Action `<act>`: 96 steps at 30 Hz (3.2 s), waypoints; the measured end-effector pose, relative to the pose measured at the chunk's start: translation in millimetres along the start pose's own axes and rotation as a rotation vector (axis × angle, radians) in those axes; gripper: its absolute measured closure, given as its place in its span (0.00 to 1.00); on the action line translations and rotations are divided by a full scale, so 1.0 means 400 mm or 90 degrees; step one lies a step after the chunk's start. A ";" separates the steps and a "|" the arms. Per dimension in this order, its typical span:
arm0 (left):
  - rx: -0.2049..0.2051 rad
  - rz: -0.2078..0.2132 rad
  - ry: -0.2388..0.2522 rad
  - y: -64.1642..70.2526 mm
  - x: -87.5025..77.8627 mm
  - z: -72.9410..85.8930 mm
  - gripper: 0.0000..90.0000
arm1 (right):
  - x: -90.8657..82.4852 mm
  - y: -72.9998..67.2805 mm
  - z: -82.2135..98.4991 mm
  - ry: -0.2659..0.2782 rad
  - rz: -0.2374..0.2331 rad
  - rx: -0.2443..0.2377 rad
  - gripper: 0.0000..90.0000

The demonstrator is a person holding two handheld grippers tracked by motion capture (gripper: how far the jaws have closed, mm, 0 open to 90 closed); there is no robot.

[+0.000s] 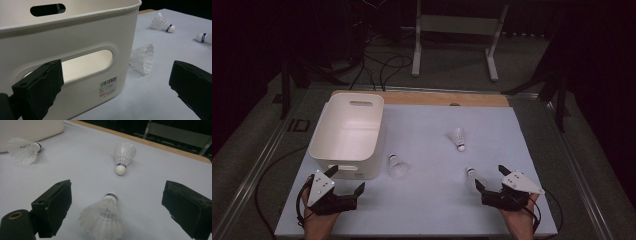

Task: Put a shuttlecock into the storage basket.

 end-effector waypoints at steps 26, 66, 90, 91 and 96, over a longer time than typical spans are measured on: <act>0.005 0.003 -0.003 0.006 0.003 0.002 0.00 | 0.046 0.010 0.068 -0.080 0.005 -0.023 0.11; 0.002 0.004 -0.005 0.006 0.007 0.006 0.00 | 0.094 -0.007 0.131 -0.168 -0.009 -0.083 0.86; 0.012 0.009 -0.003 0.012 0.011 0.010 0.00 | 0.083 -0.025 0.078 -0.127 -0.021 -0.034 0.99; 0.012 0.009 -0.003 0.012 0.011 0.010 0.00 | 0.083 -0.025 0.078 -0.127 -0.021 -0.034 0.99; 0.013 0.007 -0.001 0.011 0.011 0.010 0.00 | 0.074 -0.029 0.061 -0.128 -0.020 -0.030 0.99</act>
Point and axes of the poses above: each handheld gripper's, and its own axes: x roughly forward along the jaws, z roughly out of its underside, y roughly to its right, the point moved 10 cm from there along x, roughly forward along the jaws, and after that the axes turned 6 degrees about y, right-handed, at the moved point
